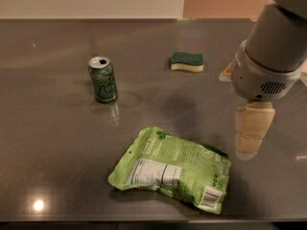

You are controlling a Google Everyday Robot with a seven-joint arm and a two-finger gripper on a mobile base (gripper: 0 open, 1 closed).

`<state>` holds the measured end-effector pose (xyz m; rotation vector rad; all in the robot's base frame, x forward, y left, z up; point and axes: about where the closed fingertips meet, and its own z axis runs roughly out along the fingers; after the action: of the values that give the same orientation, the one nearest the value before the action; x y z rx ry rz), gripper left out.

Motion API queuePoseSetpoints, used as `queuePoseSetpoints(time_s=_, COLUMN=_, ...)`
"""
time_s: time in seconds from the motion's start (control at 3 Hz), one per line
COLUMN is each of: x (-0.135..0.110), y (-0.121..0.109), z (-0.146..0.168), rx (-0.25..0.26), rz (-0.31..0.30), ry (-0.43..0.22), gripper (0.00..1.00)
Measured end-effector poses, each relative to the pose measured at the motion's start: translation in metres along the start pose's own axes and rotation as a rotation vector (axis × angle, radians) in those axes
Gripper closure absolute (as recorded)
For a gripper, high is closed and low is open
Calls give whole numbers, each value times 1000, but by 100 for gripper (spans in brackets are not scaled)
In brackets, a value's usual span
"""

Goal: Pick green rice chip bag

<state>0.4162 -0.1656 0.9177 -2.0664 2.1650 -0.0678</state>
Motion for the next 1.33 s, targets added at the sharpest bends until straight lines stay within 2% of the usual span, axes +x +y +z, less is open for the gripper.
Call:
queuePoseSetpoints(time_s=0.67, x=-32, y=37, z=37, rx=-154, rz=-44, ry=-25, gripper=0)
queuePoseSetpoints(time_s=1.0, x=-46, y=52, z=47, rx=-196, rz=-58, ry=-48, gripper=0)
queuePoseSetpoints(time_s=1.33, x=-51, y=64, z=56, rx=-207, rz=-55, ry=-72, gripper=0)
